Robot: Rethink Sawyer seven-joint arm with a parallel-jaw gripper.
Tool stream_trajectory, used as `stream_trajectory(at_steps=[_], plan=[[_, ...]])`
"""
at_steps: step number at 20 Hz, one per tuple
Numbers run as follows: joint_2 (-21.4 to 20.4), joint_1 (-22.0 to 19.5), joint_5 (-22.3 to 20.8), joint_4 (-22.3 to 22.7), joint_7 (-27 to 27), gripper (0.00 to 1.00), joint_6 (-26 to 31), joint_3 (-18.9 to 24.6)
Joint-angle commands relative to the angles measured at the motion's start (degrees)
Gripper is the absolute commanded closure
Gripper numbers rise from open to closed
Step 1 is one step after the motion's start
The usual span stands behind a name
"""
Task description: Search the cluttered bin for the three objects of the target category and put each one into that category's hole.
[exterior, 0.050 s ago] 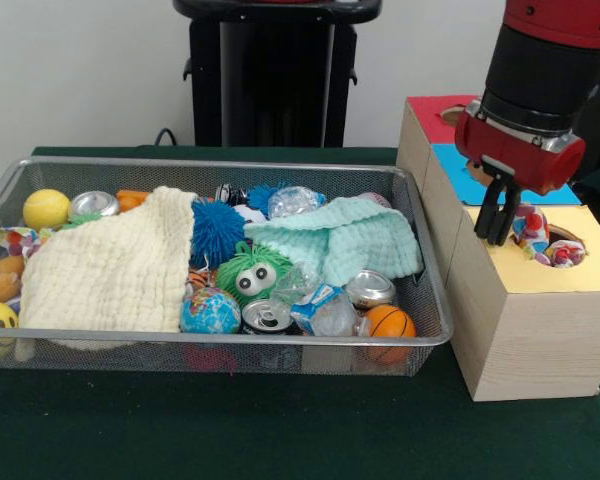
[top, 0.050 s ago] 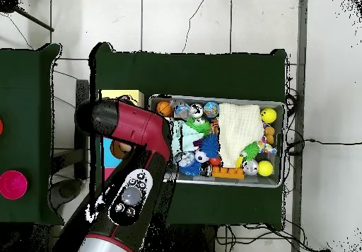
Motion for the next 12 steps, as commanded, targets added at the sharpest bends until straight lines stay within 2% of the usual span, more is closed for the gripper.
stream_trajectory(at_steps=[1, 6, 12], plan=[[6.8, 1.1, 2.1, -5.4, 22.9, 1.0, 8.7, 1.7], [8.3, 2.4, 3.2, -7.7, 25.8, 1.0, 10.6, 0.8], [7.7, 3.2, 3.2, -8.5, 27.9, 1.0, 13.1, 0.5]])
